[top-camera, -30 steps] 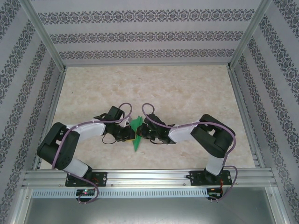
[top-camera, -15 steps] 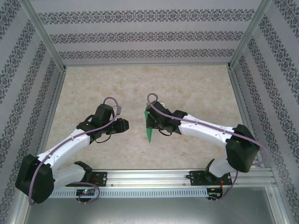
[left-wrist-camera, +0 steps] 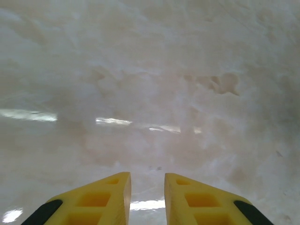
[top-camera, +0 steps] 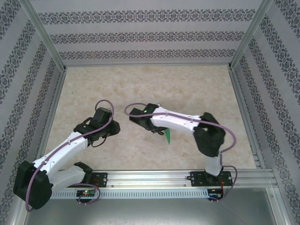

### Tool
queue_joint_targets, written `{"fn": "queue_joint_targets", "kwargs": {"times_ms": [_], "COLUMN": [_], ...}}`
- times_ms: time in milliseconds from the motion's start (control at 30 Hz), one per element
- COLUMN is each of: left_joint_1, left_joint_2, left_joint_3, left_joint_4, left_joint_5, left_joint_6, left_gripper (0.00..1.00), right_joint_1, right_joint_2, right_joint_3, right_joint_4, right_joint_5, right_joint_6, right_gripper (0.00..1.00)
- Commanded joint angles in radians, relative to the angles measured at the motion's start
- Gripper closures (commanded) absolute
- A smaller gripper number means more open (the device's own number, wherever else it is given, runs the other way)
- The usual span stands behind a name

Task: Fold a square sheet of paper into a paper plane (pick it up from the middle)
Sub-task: Turn over the paper at the center of the table, then fold the wing for the fifth time at the center of the table.

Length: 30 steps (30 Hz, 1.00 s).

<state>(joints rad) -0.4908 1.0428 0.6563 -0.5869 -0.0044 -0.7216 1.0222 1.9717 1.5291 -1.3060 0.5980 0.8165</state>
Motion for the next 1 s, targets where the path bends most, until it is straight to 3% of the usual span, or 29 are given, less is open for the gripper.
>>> {"fn": "queue_joint_targets", "kwargs": {"times_ms": [0, 133, 300, 500, 733, 867, 967], "left_joint_1": [0.010, 0.018, 0.030, 0.031, 0.032, 0.032, 0.029], "left_joint_2": [-0.039, -0.112, -0.196, -0.251, -0.247, -0.201, -0.151], "left_joint_3": [0.037, 0.018, -0.004, -0.013, -0.039, -0.036, -0.034], "left_joint_4": [-0.117, -0.163, -0.197, -0.183, -0.060, -0.002, 0.045], "left_joint_5": [-0.144, -0.210, -0.268, -0.271, -0.120, -0.024, 0.063], "left_joint_6": [-0.052, -0.095, -0.139, -0.131, -0.057, -0.038, -0.018], "left_gripper": [0.74, 0.72, 0.71, 0.64, 0.55, 0.53, 0.53], "right_joint_1": [0.048, 0.082, 0.099, 0.076, 0.011, -0.033, -0.076], "right_joint_2": [0.124, 0.231, 0.223, 0.005, -0.320, -0.458, -0.535], "right_joint_3": [0.109, 0.197, 0.164, -0.077, -0.407, -0.572, -0.689], "right_joint_4": [-0.045, 0.020, 0.201, 0.544, 0.906, 1.045, 1.125], "right_joint_5": [0.005, -0.071, -0.216, -0.389, -0.549, -0.592, -0.654], "right_joint_6": [0.003, -0.014, -0.050, -0.052, -0.031, 0.011, 0.033], "right_gripper": [0.87, 0.86, 0.80, 0.54, 0.31, 0.31, 0.48]}}
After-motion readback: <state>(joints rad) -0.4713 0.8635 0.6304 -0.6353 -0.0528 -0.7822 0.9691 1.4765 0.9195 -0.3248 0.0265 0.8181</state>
